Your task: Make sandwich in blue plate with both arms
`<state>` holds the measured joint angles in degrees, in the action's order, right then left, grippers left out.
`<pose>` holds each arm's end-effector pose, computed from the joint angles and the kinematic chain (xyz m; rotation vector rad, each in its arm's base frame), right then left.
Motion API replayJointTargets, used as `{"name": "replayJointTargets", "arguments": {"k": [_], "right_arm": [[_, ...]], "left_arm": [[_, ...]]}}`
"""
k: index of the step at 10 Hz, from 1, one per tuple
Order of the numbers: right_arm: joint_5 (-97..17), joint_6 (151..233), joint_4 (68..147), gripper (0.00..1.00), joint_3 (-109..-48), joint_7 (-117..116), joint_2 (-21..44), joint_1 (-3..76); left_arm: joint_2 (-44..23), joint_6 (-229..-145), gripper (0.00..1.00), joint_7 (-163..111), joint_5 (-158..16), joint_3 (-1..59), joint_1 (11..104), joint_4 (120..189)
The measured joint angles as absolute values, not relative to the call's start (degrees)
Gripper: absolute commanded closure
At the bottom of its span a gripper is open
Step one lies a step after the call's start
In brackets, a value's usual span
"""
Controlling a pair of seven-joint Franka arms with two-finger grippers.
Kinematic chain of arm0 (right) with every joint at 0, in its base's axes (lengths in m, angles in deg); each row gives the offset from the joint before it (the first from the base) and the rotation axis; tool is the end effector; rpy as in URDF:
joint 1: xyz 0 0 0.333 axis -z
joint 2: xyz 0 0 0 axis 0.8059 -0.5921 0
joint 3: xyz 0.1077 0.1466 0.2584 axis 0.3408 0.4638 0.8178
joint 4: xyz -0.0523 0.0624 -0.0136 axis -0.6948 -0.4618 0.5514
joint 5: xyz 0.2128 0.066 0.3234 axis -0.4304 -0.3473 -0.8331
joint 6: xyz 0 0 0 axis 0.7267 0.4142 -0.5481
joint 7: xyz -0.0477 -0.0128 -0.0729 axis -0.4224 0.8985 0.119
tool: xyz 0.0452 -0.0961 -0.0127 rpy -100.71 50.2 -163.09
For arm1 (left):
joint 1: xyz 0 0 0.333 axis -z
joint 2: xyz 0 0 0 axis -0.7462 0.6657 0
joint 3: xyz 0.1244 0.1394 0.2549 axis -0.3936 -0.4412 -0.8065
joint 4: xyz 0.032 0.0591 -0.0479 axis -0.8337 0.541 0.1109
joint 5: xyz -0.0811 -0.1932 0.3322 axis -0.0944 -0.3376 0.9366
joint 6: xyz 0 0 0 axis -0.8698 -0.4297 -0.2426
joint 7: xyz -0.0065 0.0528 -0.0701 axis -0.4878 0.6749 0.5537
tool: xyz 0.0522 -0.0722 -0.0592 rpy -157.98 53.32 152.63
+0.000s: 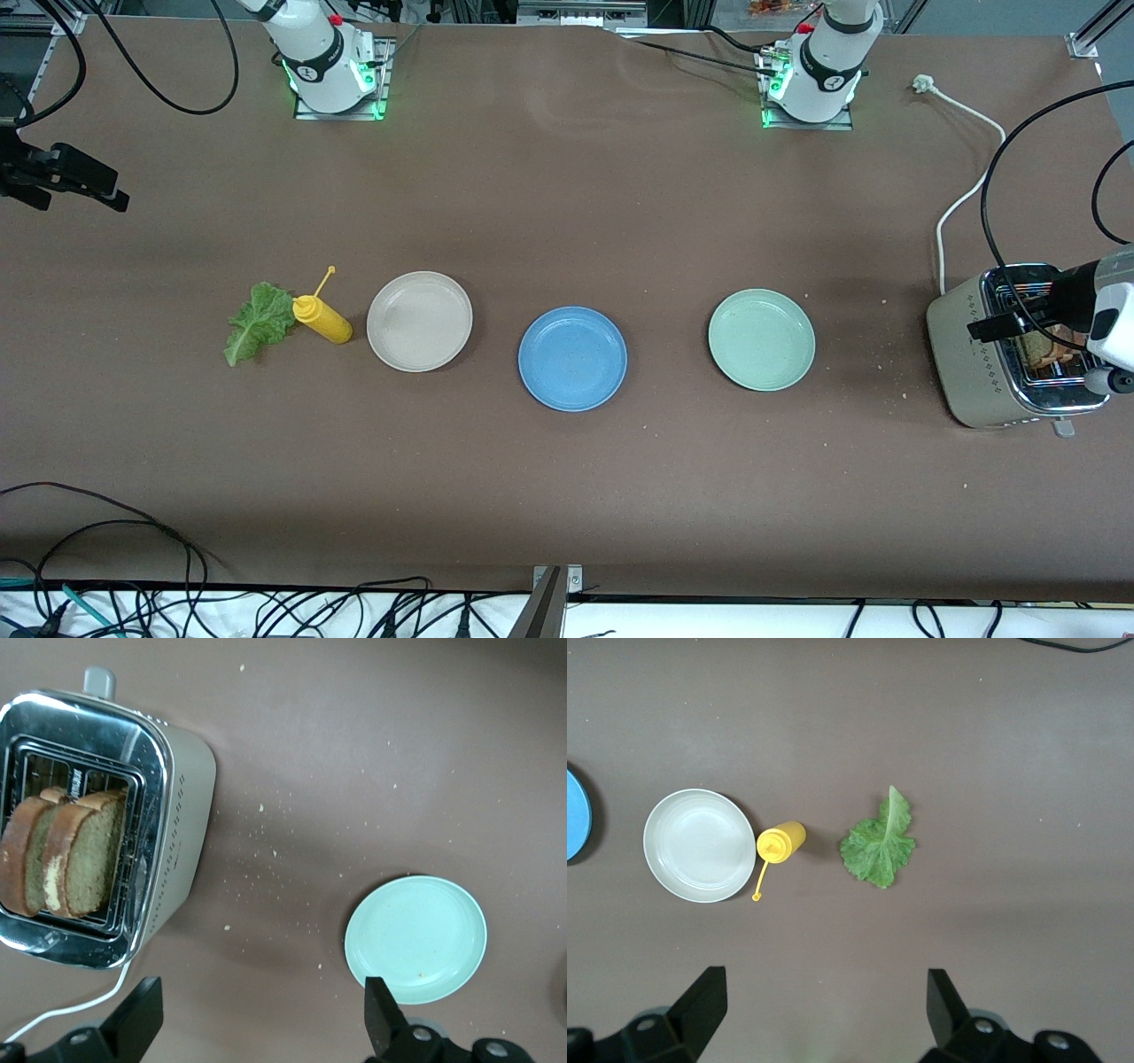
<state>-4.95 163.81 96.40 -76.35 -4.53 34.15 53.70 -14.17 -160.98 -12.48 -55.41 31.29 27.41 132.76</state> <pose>0.5543 -0.0256 0.6276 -3.1116 0.0455 0.0483 0.6530 0.0556 0.5055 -3.0752 -0.5643 0.2063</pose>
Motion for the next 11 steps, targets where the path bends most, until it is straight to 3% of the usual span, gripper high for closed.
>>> {"name": "replayJointTargets", "arguments": {"k": [4,11], "right_arm": [[-4.93,163.81,96.50,0.00,-75.93,-5.36,34.16,53.70],[-4.92,163.80,96.50,0.00,-75.77,-5.45,34.21,53.70]], "left_arm": [[-20.70,-164.07,0.00,-12.58,-58.85,31.27,25.80,138.51],[-21.13,-163.61,0.00,-16.05,-58.87,31.05,25.70,140.12]]}}
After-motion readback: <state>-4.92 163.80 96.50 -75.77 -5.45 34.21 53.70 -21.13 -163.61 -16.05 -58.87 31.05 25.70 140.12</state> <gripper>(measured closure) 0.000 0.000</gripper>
